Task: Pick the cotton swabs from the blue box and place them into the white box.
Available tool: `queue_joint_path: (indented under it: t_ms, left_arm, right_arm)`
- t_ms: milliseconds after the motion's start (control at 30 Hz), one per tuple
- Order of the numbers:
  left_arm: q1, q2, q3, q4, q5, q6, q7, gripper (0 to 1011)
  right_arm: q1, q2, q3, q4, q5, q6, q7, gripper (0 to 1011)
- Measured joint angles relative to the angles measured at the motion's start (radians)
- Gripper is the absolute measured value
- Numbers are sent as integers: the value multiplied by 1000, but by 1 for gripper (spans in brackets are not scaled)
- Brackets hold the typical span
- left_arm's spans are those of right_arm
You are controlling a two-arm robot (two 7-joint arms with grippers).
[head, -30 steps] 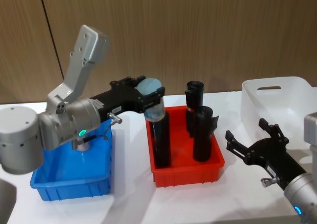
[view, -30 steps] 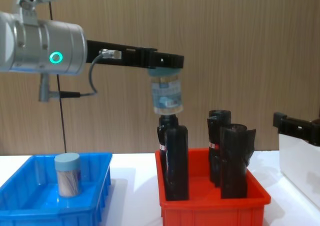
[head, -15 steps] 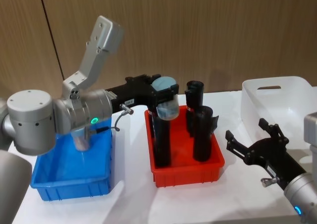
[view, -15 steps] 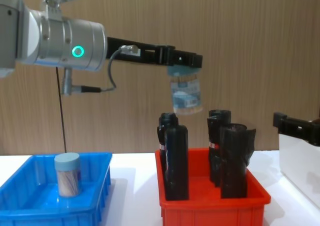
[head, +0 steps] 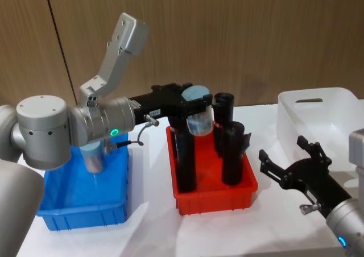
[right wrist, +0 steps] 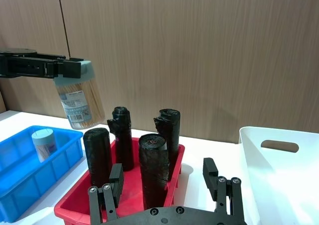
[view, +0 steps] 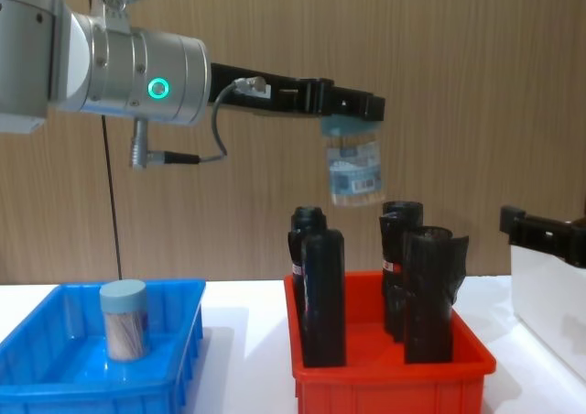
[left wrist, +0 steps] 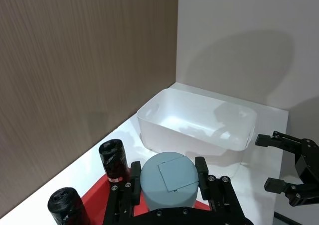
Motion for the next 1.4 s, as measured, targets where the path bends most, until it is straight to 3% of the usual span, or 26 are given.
queue_joint_path:
  t_ms: [500,867,1400]
  left_arm:
    - [-14,-7,3,19,0,2,-12,651]
    - [-17,-9,4,23,0,2,-15,651]
    - [-19,-10,4,25,0,2,-17,651]
  right_arm:
    - [12,5,3,-1,-6,27,37,1002]
    - [54,7,9,-2,-8,98,113,1002]
    - [135,-24,6,24,40,214,198,1002]
